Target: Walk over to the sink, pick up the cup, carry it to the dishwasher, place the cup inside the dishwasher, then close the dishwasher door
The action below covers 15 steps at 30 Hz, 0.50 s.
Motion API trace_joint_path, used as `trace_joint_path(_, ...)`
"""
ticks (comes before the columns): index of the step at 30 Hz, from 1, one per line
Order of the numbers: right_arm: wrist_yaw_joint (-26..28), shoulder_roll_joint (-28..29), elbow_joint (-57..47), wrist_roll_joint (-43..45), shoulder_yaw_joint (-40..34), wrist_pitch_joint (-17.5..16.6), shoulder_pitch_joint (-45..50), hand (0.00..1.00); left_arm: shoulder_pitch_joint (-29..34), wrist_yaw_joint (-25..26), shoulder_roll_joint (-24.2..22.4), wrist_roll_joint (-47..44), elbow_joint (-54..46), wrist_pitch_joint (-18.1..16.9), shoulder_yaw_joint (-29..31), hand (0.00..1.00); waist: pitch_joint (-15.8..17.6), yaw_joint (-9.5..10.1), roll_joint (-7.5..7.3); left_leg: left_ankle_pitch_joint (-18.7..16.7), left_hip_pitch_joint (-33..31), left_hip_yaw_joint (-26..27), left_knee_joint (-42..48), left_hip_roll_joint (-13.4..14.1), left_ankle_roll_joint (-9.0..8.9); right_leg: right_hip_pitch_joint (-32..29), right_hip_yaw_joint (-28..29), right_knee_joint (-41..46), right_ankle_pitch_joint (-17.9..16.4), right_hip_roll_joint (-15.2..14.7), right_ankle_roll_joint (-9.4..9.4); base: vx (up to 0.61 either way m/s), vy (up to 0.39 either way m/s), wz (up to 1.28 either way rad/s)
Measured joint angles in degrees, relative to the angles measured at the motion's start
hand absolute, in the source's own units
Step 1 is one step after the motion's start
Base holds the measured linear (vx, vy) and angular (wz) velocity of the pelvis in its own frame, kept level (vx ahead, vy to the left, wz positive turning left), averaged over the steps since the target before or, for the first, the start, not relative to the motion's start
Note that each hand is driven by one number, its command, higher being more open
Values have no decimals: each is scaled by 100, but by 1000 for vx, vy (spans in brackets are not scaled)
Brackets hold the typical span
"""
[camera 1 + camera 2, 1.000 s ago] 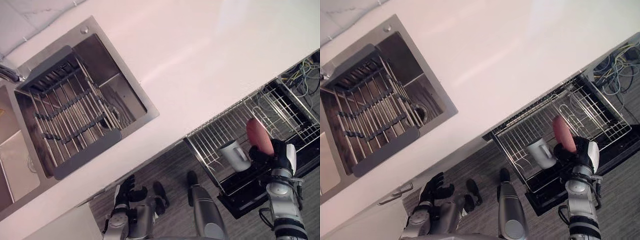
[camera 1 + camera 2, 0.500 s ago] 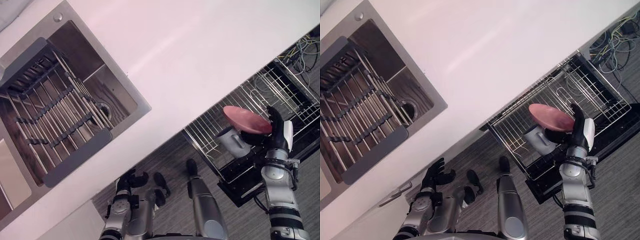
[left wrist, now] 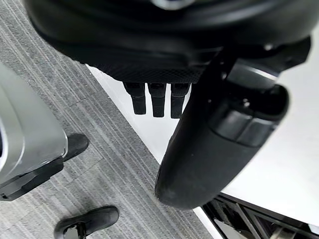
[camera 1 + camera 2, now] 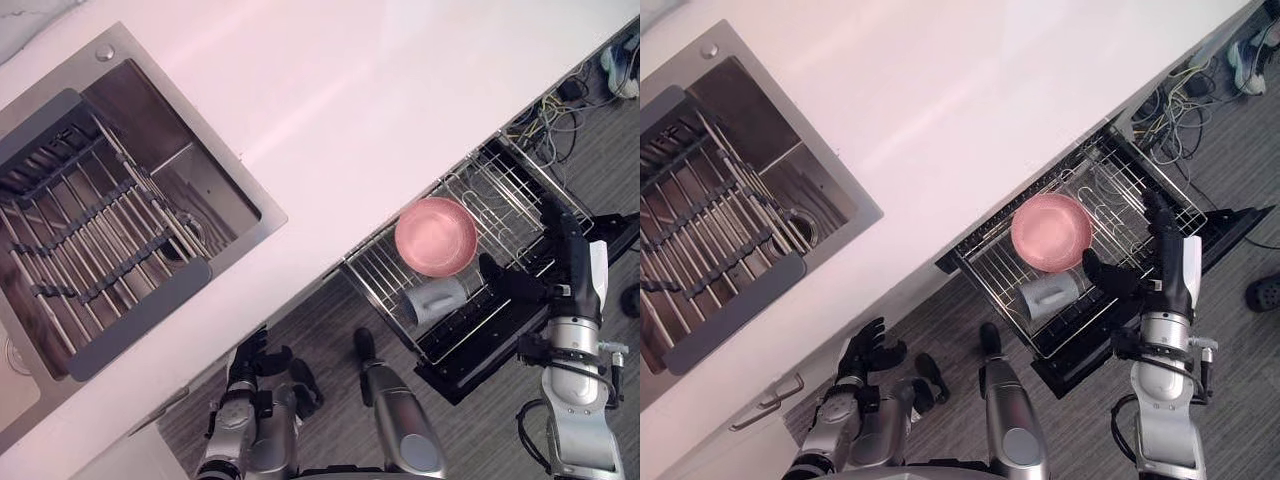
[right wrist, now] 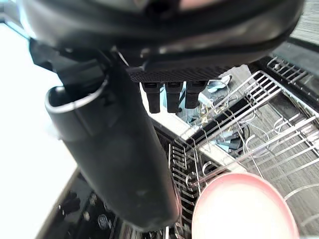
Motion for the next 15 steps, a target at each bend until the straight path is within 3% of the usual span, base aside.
trace_joint_path(9,-257,1466,28,165,-1278,-121,1039,90,585,-101,-347,155,54,216,384,90,-933,-85,-55,-13,601,158,-404,-3,-13,392,-162,-107,7,88,-77,72,-24,-18)
trace_joint_path(11,-386,1697,412,258,-1395,-114,1255,90,630,-104,-357,156,163,228,383,90,-1007,-199,-61,-13,761,157,-407,-25,-14,525,-156,-69,-65,66,-95,7,-6,-6)
trace_joint_path(15,-432,1823,1778,799,-1447,90,1371,90,670,-104,-350,155,260,247,384,90,-1149,-222,-28,-132,878,170,-440,-67,-107,466,-360,142,-272,-45,-129,-72,-8,-1)
